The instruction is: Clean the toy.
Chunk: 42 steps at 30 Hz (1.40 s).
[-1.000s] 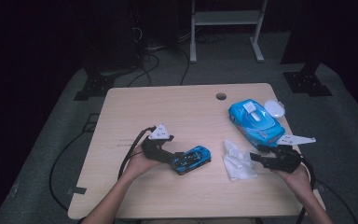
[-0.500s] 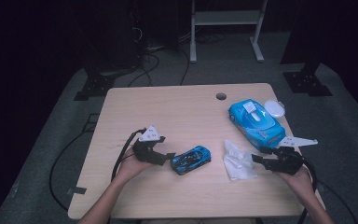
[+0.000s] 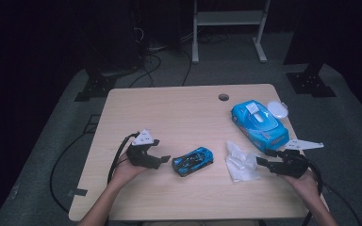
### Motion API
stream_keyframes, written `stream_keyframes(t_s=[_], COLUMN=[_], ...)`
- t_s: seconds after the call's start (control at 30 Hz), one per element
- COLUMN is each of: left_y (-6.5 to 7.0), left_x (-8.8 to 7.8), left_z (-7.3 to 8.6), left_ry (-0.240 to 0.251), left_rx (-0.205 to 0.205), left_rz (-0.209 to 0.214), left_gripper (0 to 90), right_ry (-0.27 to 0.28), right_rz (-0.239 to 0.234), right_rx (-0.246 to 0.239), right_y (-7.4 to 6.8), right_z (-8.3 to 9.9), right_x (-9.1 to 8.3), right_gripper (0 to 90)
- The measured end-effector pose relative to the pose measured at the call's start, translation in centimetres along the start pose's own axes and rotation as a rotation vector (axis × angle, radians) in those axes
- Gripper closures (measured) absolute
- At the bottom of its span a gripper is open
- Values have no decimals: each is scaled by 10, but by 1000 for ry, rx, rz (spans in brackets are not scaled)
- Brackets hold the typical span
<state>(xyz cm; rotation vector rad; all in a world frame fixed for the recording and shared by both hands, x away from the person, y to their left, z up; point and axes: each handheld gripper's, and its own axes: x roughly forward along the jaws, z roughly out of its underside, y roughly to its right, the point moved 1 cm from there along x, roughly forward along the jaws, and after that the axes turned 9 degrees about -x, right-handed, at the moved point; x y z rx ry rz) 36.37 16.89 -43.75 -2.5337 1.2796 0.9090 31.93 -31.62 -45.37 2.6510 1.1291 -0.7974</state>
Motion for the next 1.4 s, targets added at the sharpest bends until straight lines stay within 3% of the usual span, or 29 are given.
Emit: stream_keyframes(t_s=[0.47,0.73,1.4], left_y=[-2,-8,-11], left_x=[-17,-24,-22], left_z=[9,20,30], left_ry=[20,26,32], left_rx=[-16,-49,-87], left_rz=[-24,-41,-44], left_gripper=[186,184,167], right_ry=[1,-2,22], right_rz=[2,1,8], right_rx=[14,15,24], right_y=[1,1,1], right_z=[5,8,16], right_x=[0,1,-2], right_gripper=[400,399,390])
